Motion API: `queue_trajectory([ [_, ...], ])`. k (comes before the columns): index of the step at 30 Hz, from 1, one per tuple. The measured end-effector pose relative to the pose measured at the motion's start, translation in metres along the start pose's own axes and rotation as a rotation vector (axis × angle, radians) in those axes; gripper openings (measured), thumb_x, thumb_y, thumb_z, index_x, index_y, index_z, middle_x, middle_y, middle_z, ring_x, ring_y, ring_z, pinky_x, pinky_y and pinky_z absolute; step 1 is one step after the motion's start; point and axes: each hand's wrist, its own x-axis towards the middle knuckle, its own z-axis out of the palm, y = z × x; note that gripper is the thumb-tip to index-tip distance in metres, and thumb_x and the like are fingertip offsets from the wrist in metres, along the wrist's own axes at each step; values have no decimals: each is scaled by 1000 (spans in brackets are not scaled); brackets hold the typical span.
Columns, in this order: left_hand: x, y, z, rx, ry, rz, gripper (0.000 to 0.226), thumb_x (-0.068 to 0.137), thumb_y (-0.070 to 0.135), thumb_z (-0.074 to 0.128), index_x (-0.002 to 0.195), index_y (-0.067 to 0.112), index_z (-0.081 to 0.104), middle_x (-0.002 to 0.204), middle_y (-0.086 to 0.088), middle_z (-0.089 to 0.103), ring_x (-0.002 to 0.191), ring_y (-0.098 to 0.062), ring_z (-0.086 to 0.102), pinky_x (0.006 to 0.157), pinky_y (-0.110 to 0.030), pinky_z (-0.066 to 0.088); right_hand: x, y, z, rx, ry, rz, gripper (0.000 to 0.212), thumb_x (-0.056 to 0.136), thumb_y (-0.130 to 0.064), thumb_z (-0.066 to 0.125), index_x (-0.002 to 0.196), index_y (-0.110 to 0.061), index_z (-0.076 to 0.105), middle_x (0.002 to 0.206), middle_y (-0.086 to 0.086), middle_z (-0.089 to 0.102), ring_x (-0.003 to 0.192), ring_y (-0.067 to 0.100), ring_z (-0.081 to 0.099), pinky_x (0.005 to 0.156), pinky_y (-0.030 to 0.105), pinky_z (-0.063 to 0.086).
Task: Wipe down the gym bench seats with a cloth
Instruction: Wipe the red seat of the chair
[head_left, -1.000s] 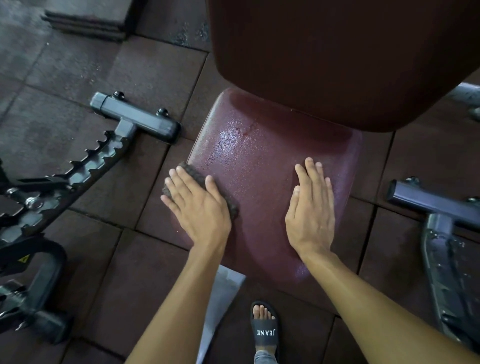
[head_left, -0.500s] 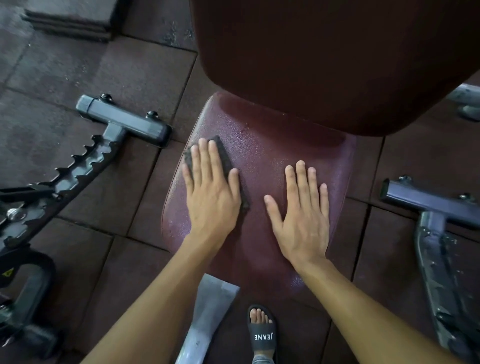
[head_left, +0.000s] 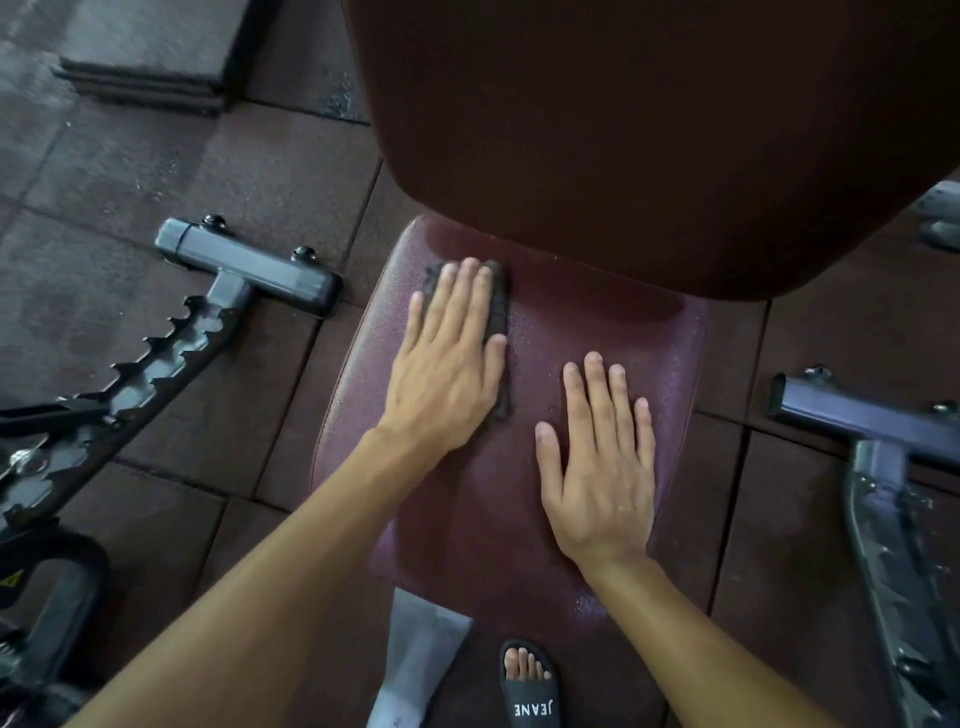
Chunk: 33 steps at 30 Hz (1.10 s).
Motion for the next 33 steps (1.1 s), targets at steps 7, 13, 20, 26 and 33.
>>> queue_trajectory([
  [7,55,10,4,-49,42,-433,62,101,32,28,154,5,11,163,-12,9,151,-26,2,122,-48,1,0,1,6,-16,55,-9,58,103,-42,32,154,-16,33,162,4,28,152,21,21,124,41,14],
  [13,-48,15,9,-51,111,-409,63,101,35,27,154,3,13,162,-14,11,151,-28,4,122,-49,6,0,0,1,-33,-8,5,59,103,-43,31,155,-17,30,164,4,25,152,21,19,124,41,12],
  [20,-132,69,5,-249,49,-460,63,101,40,21,156,12,8,164,-3,1,151,-17,-9,122,-48,-5,1,-4,-19,163,-131,56,55,101,-37,42,153,-18,35,164,2,24,153,20,15,124,39,8],
  [26,-148,9,-3,-309,169,-679,57,98,27,25,153,13,24,163,-2,16,151,-17,5,122,-47,0,-38,-65,-39,422,-263,-127,45,96,-27,46,140,-18,54,153,5,43,139,21,41,116,40,33],
  [33,-172,-18,-3,-326,71,-482,62,97,39,11,155,16,16,164,0,7,151,-13,-1,123,-38,3,-57,-87,-5,-54,-167,-208,64,100,-52,40,154,-20,32,163,17,23,145,31,35,117,47,33],
])
